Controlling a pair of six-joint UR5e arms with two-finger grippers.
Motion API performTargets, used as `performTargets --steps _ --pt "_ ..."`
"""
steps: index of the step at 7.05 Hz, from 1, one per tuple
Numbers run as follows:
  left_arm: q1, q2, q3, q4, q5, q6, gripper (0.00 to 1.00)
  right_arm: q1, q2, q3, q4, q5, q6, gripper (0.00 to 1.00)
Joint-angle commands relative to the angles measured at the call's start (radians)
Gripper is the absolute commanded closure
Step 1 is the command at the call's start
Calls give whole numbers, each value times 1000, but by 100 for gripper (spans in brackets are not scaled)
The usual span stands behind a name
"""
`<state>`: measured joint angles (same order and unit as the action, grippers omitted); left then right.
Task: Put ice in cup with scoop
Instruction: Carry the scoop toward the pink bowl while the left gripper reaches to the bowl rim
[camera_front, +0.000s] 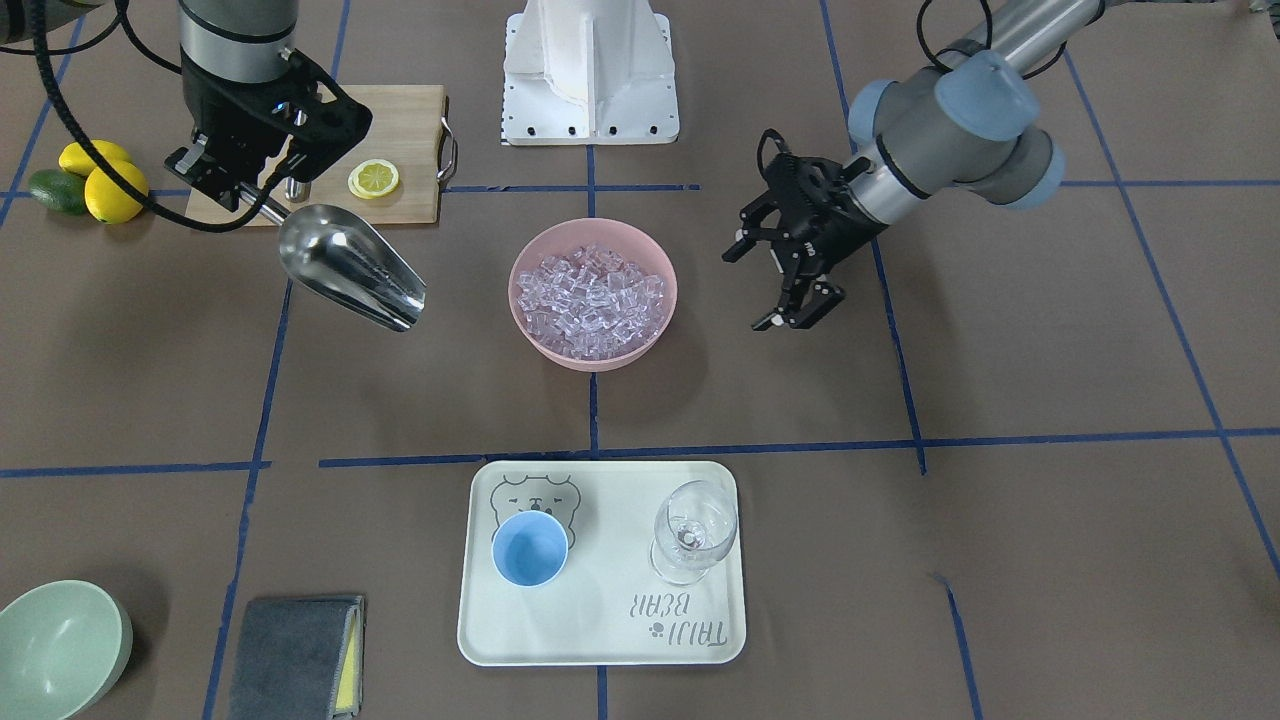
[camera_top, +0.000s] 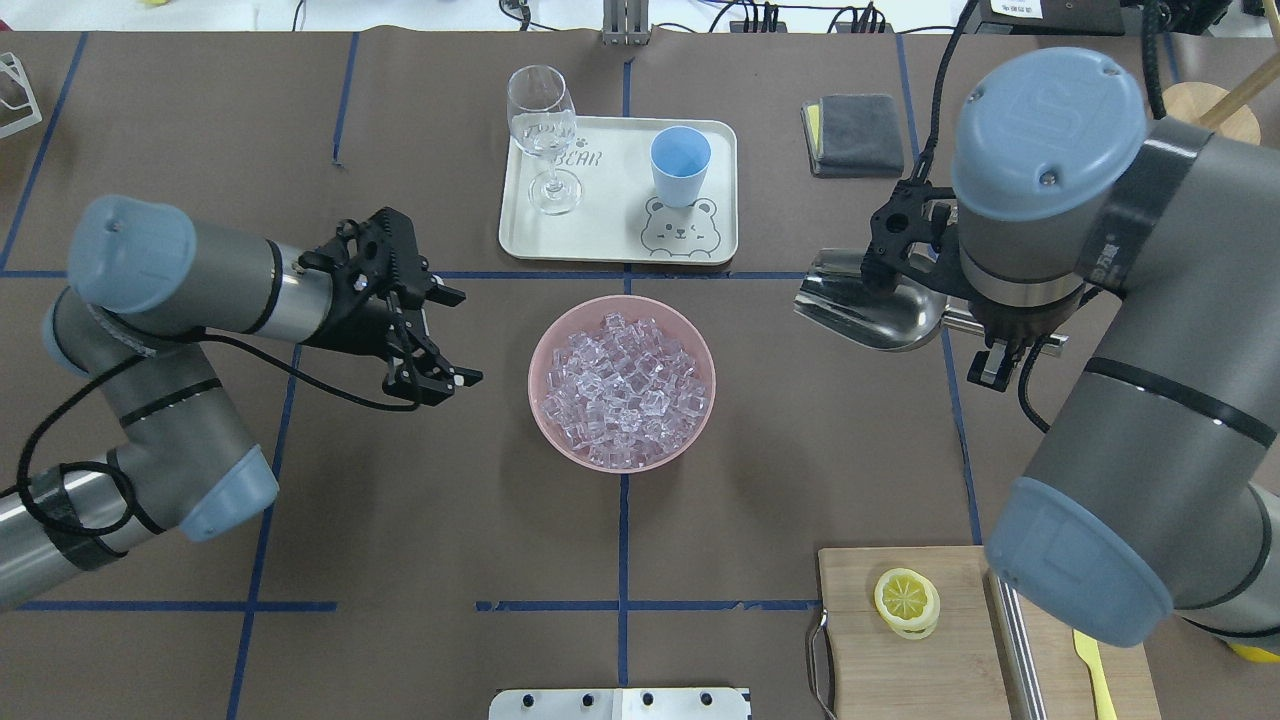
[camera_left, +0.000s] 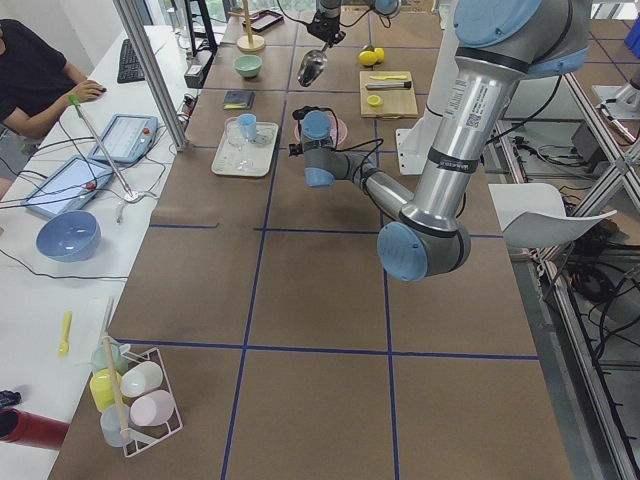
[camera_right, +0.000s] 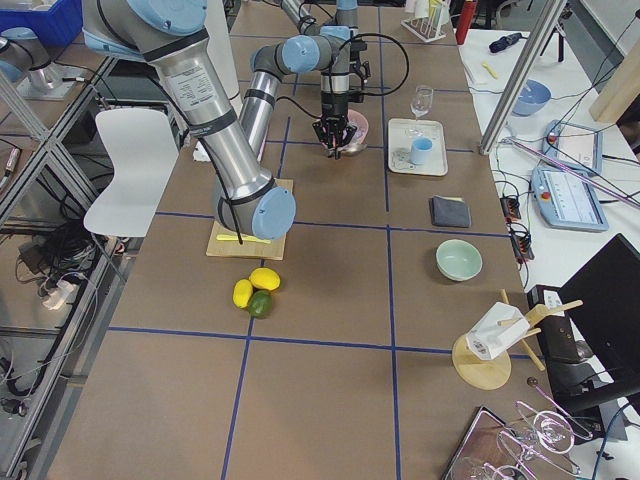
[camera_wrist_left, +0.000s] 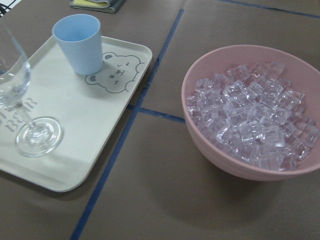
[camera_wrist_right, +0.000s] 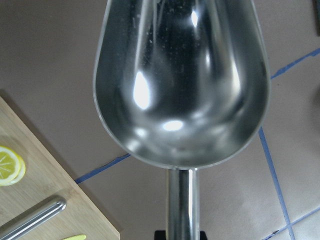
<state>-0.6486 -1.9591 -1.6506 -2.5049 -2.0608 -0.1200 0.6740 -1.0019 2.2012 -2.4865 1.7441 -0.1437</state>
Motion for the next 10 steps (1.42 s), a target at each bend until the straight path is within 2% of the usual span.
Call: performTargets --steps 1,8,10 --pt "87 -20 20 0 111 -12 0 -16 18 5 -6 -1 -26 100" --pt "104 -18 52 12 108 48 0 7 23 32 -9 6 -53 100" --pt "156 -20 98 9 111 48 0 7 25 34 -9 8 -53 100"
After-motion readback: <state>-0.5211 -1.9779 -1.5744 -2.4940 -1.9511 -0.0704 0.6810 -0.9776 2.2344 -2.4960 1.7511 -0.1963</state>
